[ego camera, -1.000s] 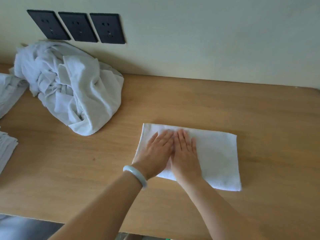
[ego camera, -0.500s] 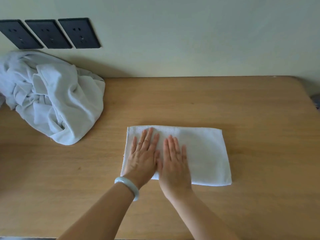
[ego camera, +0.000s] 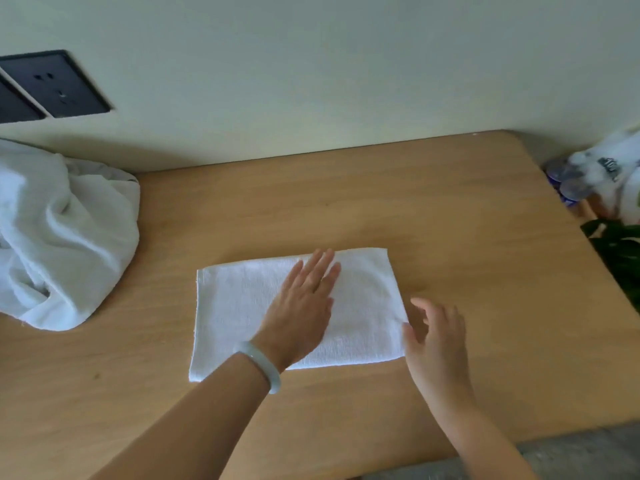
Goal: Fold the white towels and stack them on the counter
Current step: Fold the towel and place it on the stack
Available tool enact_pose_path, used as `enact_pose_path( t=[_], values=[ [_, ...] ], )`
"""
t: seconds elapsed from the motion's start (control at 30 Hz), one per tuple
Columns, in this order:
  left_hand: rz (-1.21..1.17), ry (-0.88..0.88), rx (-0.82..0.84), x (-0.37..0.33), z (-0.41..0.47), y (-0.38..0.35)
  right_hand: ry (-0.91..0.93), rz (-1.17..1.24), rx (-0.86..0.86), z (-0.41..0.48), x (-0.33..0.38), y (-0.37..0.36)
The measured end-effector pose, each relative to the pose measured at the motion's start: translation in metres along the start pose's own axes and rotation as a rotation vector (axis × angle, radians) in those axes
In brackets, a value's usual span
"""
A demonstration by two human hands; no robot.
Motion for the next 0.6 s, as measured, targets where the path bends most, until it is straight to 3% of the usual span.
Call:
enact_pose_path(
  t=[0.1, 0.17, 0.4, 0.5, 0.6],
  values=[
    [-0.003, -0.256, 0.118, -0.03, 0.041, -0.016, -0.355, 0.26, 0.198, 0.002, -0.012, 0.005],
    [0.039, -0.31, 0.173, -0.033, 0.052, -0.028, -0.437, 0.359, 0.291, 0.0, -0.014, 0.004],
    [0.073, -0.211, 0.177, -0.029, 0.052, -0.041, -0.435, 0.58, 0.385, 0.007, 0.002, 0.006],
    [0.077, -0.197, 0.176, -0.028, 0.054, -0.04, -0.445, 0.496, 0.482, 0.008, -0.003, 0.004],
    [0.072, -0.169, 0.191, -0.026, 0.055, -0.039, -0.48, 0.427, 0.466, 0.009, -0.02, 0.012]
  ],
)
Point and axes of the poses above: each hand's wrist, its own z-axis towards the middle knuckle, its own y-axis out of the back of the hand, x = y × z, the point moved 4 cm from there along z, towards the middle knuckle, and after that the axes turned 2 degrees about -y, right-handed, at the moved point
